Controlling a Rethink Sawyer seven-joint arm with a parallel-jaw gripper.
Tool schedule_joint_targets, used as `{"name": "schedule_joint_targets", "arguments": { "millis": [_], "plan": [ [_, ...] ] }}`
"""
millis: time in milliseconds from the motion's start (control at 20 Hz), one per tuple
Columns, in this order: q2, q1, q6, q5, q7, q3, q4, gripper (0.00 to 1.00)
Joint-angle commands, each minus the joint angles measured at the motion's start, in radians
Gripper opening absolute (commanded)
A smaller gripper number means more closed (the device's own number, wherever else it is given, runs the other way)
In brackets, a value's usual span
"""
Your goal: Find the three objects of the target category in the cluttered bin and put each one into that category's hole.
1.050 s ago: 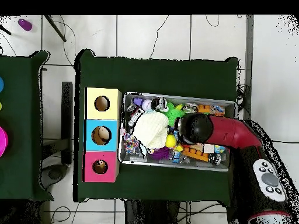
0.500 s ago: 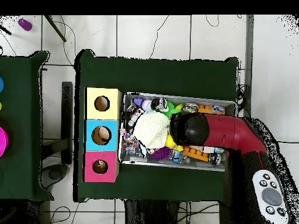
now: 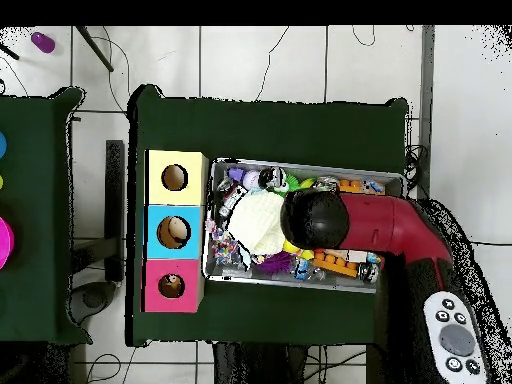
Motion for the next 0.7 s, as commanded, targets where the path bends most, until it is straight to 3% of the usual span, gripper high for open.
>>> {"name": "schedule_joint_targets", "arguments": {
  "millis": [50, 300, 700],
  "plan": [
    [0.132, -0.027, 0.003, -0.011, -0.077, 0.104, 0.029, 0.0],
    [0.212, -0.036, 0.043, -0.028, -0.147, 0.141, -0.071, 0.0],
    [0.272, -0.018, 0.07, -0.04, -0.136, 0.145, -0.155, 0.0]
  ]
}}
